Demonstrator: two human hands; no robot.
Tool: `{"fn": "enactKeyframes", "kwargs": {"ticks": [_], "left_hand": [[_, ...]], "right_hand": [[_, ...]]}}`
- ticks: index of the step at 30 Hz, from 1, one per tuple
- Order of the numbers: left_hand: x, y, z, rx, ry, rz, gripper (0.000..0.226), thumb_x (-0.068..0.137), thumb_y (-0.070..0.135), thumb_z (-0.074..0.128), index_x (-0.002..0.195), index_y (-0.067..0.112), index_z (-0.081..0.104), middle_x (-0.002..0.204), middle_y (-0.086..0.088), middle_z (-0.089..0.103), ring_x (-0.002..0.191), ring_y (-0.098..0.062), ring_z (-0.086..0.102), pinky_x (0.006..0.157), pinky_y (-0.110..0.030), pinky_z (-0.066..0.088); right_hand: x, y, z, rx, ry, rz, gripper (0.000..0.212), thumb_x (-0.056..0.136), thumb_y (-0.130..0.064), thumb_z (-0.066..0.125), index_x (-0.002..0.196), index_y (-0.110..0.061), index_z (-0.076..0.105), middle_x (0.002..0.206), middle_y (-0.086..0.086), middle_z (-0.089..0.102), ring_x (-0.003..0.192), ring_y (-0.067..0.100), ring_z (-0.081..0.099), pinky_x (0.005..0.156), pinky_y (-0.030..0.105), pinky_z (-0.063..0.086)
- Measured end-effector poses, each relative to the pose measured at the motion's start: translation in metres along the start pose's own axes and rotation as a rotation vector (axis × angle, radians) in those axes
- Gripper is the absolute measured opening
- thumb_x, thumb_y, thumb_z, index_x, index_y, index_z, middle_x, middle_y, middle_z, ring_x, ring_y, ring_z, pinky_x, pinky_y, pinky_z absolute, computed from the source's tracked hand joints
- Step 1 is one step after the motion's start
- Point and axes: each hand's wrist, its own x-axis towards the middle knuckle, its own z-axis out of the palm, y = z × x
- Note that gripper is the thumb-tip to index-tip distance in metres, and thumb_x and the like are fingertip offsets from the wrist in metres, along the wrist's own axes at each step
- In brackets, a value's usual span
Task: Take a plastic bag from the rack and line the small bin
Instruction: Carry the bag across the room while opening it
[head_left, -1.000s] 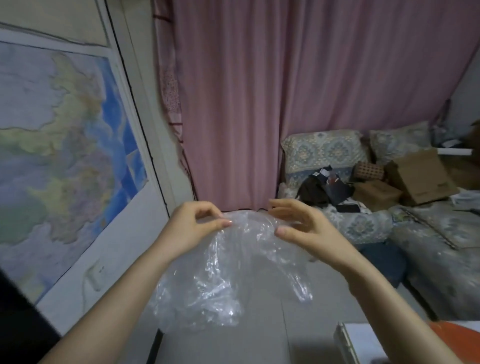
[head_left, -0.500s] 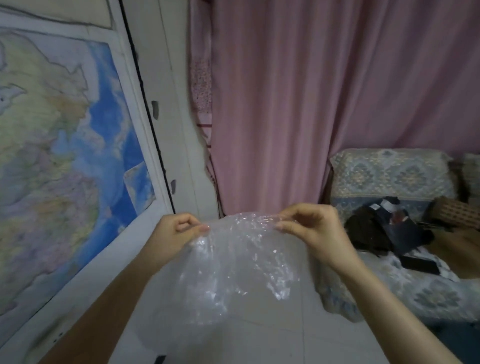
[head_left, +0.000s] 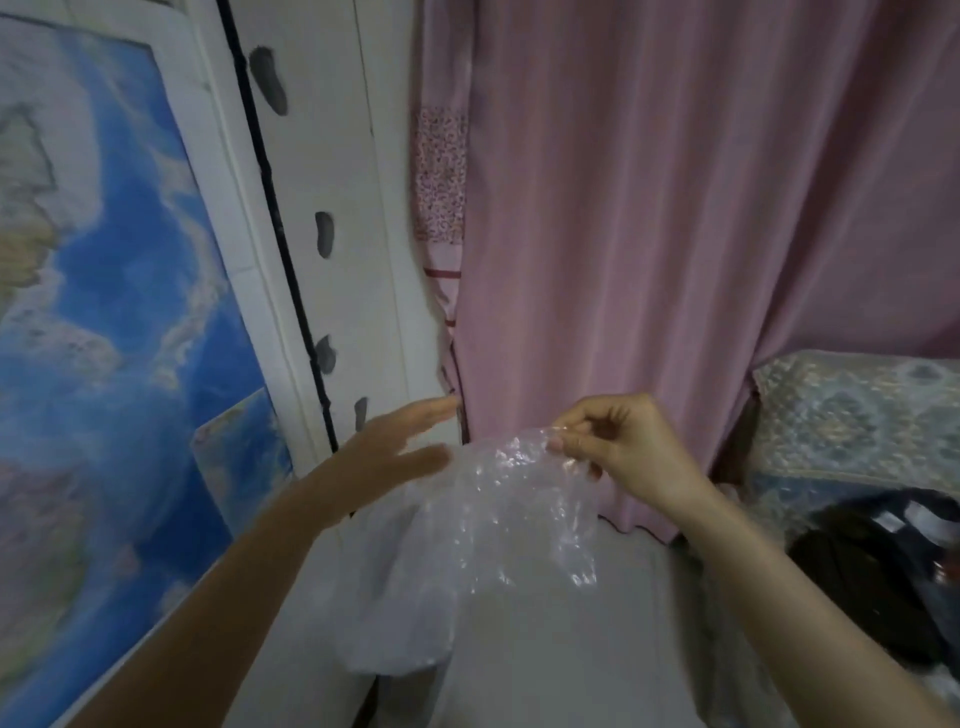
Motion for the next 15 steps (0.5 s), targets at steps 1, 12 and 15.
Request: {"fn": "enactKeyframes", "kwargs": {"ticks": [1,12,15], "left_hand": [[0.011,0.003,0.003,0.017,0.006,0.078,0.090,0.056,0.084,0.051,0.134,0.039,0.040,0.141,0.020,0.041,0.124,0.010,0.039,0.099,-0.015,0.031],[0.129,-0.076,0.006,-0.130,0.681,-0.176,0.011,0.072,0.022,0.077,0.063,0.020,0.071,0.056,0.016,0.068,0.055,-0.001,0.062,0.056,-0.012,0.048],[0.150,-0.091,0.003,-0.227,0.853,-0.265,0.014,0.075,0.018,0.074,0.063,0.012,0.068,0.052,0.009,0.063,0.053,-0.003,0.057,0.055,-0.012,0.046]], "right_hand": [[0.020,0.008,0.004,0.007,-0.024,0.000,0.018,0.074,-0.006,0.075,0.066,-0.023,0.072,0.056,0.001,0.068,0.049,0.011,0.057,0.042,0.017,0.045],[0.223,0.104,0.040,0.126,-0.352,-0.114,0.016,0.066,-0.043,0.075,0.081,-0.040,0.069,0.070,-0.016,0.073,0.066,0.001,0.067,0.054,0.016,0.049],[0.261,0.129,0.042,0.110,-0.538,-0.187,0.051,0.057,-0.060,0.075,0.105,-0.053,0.058,0.099,-0.023,0.067,0.091,-0.006,0.061,0.076,0.013,0.049]]}}
